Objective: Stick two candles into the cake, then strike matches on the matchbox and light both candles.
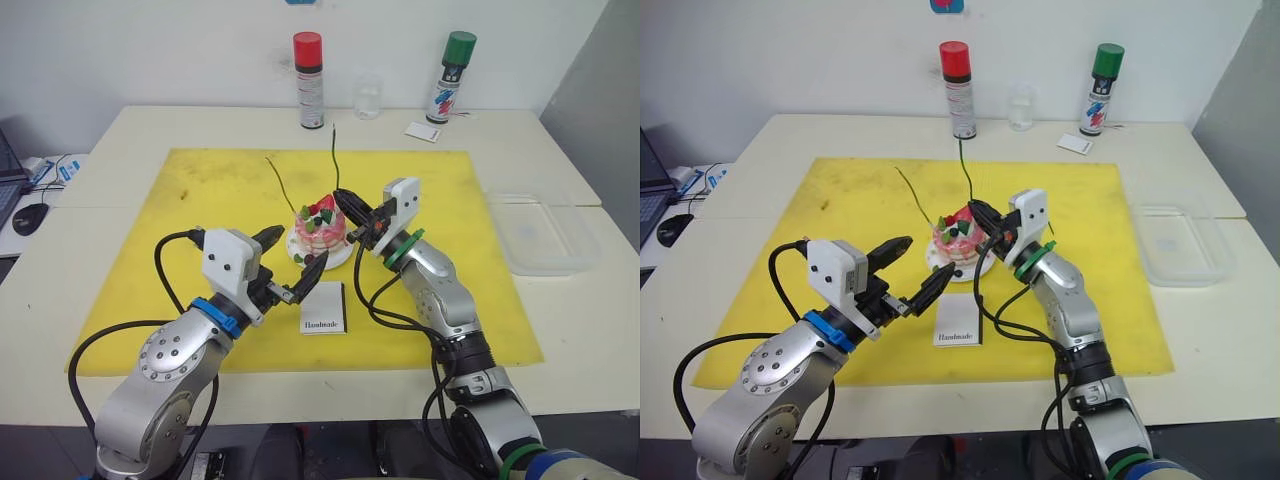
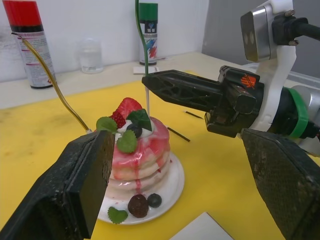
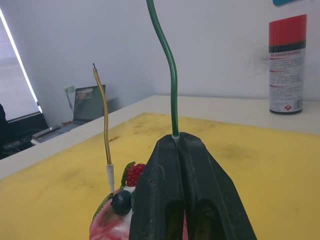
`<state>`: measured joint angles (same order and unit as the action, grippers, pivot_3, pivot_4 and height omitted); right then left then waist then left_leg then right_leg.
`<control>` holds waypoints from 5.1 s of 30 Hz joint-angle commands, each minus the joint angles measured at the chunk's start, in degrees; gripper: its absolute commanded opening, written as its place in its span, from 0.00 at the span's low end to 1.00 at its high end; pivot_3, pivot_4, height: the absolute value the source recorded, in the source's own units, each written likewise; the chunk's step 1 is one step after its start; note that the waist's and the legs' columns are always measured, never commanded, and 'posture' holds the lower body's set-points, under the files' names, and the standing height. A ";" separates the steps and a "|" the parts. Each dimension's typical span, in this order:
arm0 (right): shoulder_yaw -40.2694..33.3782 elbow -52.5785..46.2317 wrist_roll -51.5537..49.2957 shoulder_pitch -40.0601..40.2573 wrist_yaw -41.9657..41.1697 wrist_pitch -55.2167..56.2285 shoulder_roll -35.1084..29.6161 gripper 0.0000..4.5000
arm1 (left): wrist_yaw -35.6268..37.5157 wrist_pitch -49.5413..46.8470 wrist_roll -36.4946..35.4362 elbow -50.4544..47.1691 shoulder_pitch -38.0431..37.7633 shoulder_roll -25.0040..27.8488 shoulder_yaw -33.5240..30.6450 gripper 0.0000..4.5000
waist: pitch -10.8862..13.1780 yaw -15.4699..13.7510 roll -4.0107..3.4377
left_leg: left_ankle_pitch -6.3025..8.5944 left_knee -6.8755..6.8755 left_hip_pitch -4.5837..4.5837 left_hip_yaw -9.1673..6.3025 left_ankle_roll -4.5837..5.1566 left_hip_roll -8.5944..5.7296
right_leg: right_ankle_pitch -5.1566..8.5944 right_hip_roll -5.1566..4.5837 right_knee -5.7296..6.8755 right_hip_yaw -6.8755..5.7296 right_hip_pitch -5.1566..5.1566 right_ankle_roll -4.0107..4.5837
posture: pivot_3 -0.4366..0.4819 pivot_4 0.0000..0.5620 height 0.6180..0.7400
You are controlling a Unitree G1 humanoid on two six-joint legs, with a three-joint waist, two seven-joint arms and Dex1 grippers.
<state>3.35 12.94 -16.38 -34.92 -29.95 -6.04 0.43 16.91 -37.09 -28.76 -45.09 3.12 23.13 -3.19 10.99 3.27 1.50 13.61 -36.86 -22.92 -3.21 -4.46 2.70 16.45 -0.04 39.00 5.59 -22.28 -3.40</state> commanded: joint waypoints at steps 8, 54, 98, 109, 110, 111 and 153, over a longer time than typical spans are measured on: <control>0.00 -2.35 0.39 0.69 0.29 0.81 -1.02 0.01 | 0.32 -0.01 -1.15 -0.83 1.67 0.83 -0.88 1.00 | 0.00 0.00 0.00 | 0.00 0.00 0.00 0.00 0.00 0.00 | 0.00 0.00 0.00 0.01 0.00 0.00 | 0.48 0.27 1.00; 0.26 -0.10 -0.37 4.41 -0.49 -2.73 -0.80 0.01 | 0.26 -0.47 -1.95 0.03 3.39 1.13 -1.13 1.00 | 0.01 0.02 -0.01 | 0.00 0.03 0.01 0.01 0.00 0.00 | 0.01 0.00 -0.05 0.02 0.00 -0.01 | 0.48 0.27 1.00; 12.78 -12.60 9.91 7.93 -27.36 -1.61 -30.23 0.00 | -0.32 -50.67 -84.24 63.31 27.42 35.25 10.97 1.00 | 0.44 -0.47 -0.01 | 0.01 0.17 -0.07 -0.10 0.01 -0.01 | 0.31 0.02 -0.05 -0.13 -0.14 -0.07 | 0.48 0.27 1.00; 15.24 -18.25 10.18 11.71 -30.22 -5.14 -31.82 0.00 | -13.96 -50.35 -84.24 72.29 33.43 24.61 10.38 1.00 | 0.42 -0.37 0.01 | 0.01 0.13 -0.05 -0.13 0.00 -0.02 | 0.21 0.00 -0.02 -0.12 -0.10 0.11 | 0.48 0.27 1.00; 15.82 -18.33 10.51 11.60 -29.79 -5.48 -30.97 0.00 | -14.44 -50.61 -84.24 72.65 33.83 23.76 10.34 1.00 | 0.42 -0.37 0.01 | 0.01 0.11 -0.04 -0.14 0.00 -0.02 | 0.22 0.00 -0.02 -0.12 -0.07 0.10 | 0.48 0.27 1.00; 16.13 -18.43 10.72 11.54 -29.57 -5.76 -30.44 0.00 | -14.86 -50.87 -84.24 72.87 34.06 23.19 10.17 1.00 | 0.41 -0.35 0.02 | 0.01 0.09 -0.02 -0.14 0.00 -0.02 | 0.22 0.00 -0.02 -0.13 -0.05 0.09 | 0.48 0.27 1.00; 18.89 -16.27 12.46 6.96 -35.27 -5.88 -33.07 0.00 | -23.45 -50.43 -84.24 70.66 30.59 15.50 4.77 1.00 | 0.36 -1.31 0.07 | -0.01 -0.03 0.02 -0.15 -0.04 -0.16 | 0.15 -0.13 -0.02 -0.13 0.05 0.03 | 0.48 0.27 1.00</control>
<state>21.50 -1.01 -3.51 -28.43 -64.84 -11.19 -33.10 -5.91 -87.14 -113.14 26.28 34.35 38.95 1.24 11.35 1.96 1.58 13.60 -36.89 -22.90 -3.37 -4.50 2.54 16.60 -0.17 38.98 5.46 -22.23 -3.38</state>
